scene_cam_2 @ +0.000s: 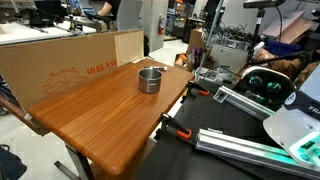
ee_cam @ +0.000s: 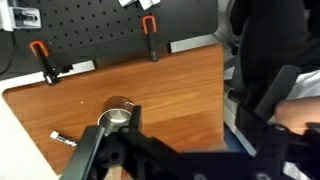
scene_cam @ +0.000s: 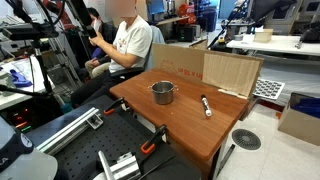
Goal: Pick up the pen from the table and put it in the silver pot
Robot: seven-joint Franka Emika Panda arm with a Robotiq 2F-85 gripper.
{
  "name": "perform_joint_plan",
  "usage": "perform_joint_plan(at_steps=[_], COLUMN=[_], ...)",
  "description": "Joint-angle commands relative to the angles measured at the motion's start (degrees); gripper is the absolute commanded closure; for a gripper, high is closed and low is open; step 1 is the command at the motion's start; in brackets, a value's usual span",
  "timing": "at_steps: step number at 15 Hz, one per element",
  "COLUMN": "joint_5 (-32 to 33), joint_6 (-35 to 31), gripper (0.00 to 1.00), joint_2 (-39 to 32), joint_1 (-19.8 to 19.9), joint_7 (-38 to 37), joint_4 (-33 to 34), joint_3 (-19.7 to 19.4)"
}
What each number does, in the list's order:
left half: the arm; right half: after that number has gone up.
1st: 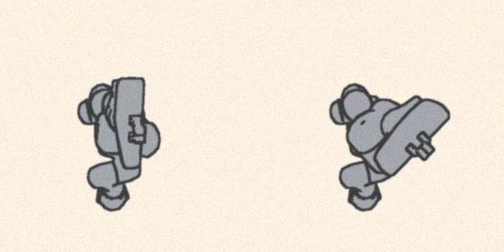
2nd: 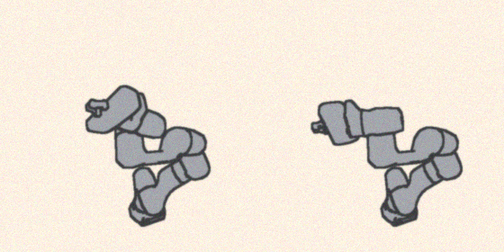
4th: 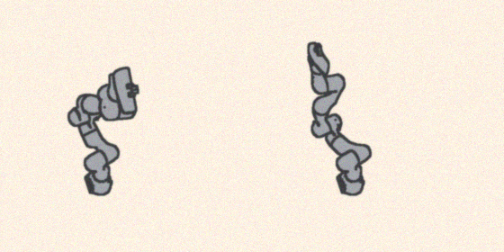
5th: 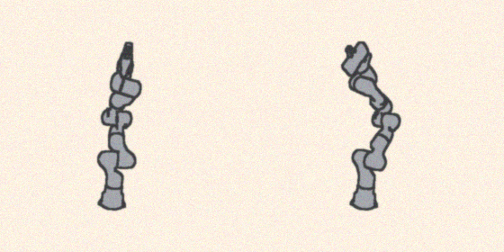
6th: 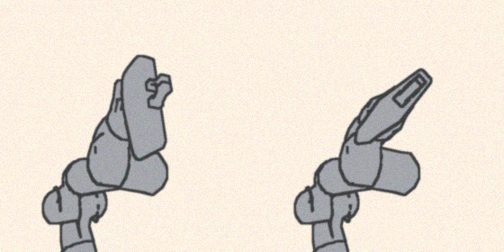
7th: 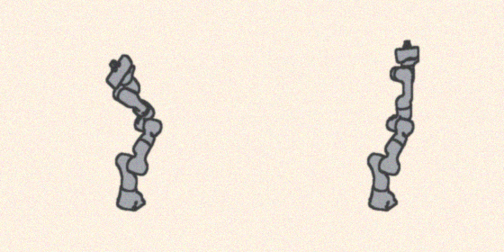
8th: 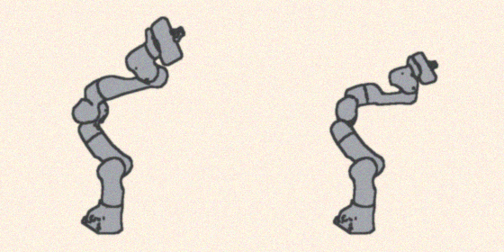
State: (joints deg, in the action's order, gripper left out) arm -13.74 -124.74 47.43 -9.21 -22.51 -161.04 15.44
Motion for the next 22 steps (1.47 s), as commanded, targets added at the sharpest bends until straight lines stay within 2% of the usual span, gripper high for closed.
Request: perform_joint_plan(at_steps=[1, 14, 22], joint_5=[0.0, 0.0, 10.4], joint_6=[0.3, 0.3, 0.7], gripper=[0.00, 0.00, 0.00], joint_2=[0.0, 0.0, -2.0], joint_1=[0.1, 0.1, 3.9], joint_7=[0.1, 0.1, 6.6], joint_4=[0.1, 0.1, 1.7], joint_3=[0.0, 0.0, -1.3])
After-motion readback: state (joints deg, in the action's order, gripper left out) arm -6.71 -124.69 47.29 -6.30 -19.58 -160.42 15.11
